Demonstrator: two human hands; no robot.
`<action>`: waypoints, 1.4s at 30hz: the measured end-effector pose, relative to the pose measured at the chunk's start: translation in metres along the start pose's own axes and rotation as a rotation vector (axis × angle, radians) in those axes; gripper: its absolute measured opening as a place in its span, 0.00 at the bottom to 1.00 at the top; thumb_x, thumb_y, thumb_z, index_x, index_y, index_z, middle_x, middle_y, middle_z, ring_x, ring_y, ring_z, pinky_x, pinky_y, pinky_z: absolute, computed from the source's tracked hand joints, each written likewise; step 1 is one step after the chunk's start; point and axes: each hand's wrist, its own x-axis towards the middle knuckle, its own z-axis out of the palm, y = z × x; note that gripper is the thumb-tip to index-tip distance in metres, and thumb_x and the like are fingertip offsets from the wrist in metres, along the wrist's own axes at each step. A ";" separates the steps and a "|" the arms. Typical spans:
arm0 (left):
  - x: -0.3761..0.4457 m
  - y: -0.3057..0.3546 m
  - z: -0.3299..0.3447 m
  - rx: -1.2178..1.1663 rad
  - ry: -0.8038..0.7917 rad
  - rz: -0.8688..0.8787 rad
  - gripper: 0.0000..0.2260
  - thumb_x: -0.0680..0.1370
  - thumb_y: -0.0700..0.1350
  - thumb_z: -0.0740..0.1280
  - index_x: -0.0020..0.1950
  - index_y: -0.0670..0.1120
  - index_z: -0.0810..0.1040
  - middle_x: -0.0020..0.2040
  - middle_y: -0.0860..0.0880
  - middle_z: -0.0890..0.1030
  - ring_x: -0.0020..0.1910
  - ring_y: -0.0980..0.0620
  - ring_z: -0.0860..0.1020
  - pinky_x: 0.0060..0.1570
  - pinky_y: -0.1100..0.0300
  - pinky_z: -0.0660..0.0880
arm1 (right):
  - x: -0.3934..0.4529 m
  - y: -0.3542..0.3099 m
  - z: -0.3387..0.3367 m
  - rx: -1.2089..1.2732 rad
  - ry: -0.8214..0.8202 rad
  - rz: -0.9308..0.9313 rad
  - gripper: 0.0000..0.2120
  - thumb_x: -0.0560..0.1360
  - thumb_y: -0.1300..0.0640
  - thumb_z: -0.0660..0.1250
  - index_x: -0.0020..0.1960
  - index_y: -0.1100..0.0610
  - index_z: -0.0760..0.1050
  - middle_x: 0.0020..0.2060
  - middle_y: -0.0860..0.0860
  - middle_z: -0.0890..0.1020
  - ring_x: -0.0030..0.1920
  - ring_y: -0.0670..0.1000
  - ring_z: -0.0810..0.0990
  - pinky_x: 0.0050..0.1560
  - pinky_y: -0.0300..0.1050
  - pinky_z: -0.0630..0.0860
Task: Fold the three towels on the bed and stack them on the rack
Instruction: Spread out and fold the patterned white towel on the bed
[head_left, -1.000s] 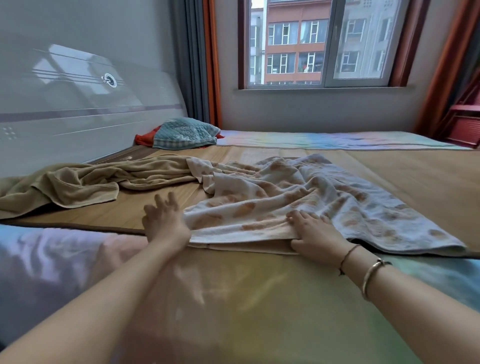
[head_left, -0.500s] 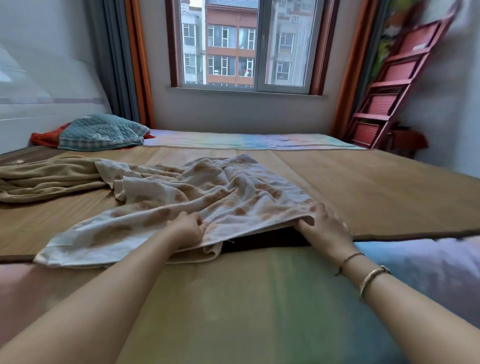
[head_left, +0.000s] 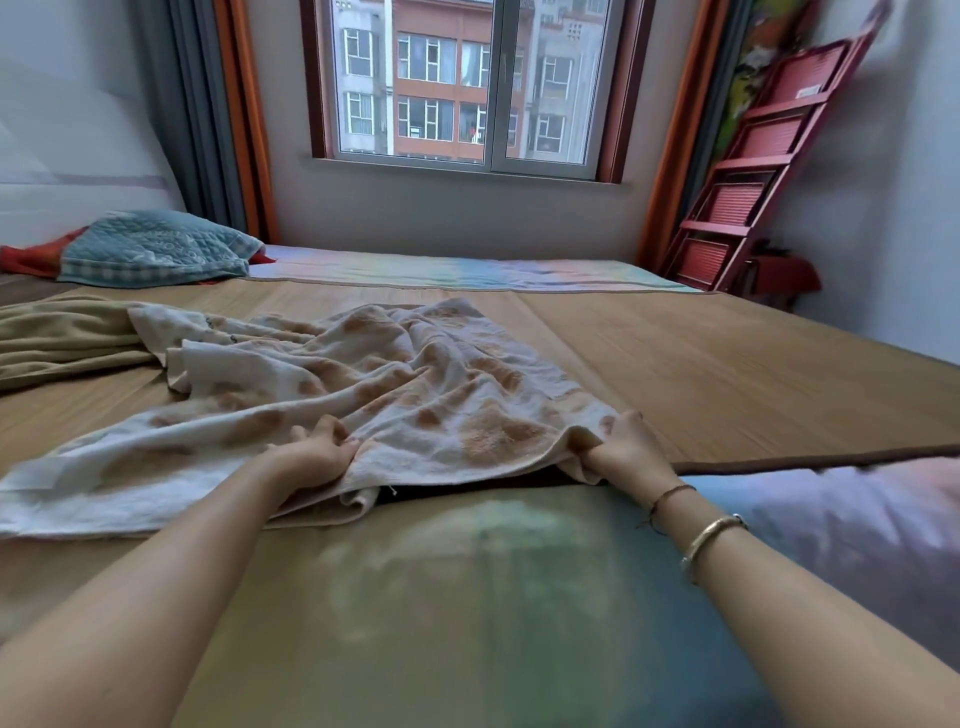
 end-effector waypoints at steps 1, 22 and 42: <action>-0.001 0.001 0.000 0.005 0.008 -0.006 0.22 0.79 0.63 0.53 0.66 0.51 0.66 0.68 0.37 0.63 0.68 0.33 0.64 0.72 0.44 0.56 | 0.003 -0.002 -0.001 0.085 0.054 -0.010 0.19 0.65 0.51 0.71 0.47 0.66 0.75 0.43 0.53 0.82 0.48 0.54 0.81 0.45 0.46 0.75; -0.044 0.031 0.005 0.124 0.187 -0.006 0.16 0.81 0.57 0.52 0.67 0.56 0.65 0.73 0.46 0.57 0.71 0.37 0.57 0.68 0.39 0.56 | 0.028 0.050 -0.042 -0.253 0.177 -0.014 0.20 0.72 0.51 0.65 0.62 0.56 0.66 0.58 0.61 0.74 0.58 0.64 0.74 0.55 0.53 0.71; -0.042 0.043 0.021 0.221 0.000 0.229 0.26 0.77 0.69 0.44 0.75 0.68 0.46 0.78 0.60 0.42 0.78 0.47 0.42 0.68 0.30 0.40 | 0.033 0.082 -0.064 -0.624 0.374 -0.298 0.18 0.73 0.67 0.60 0.61 0.58 0.67 0.55 0.59 0.72 0.54 0.62 0.73 0.49 0.52 0.72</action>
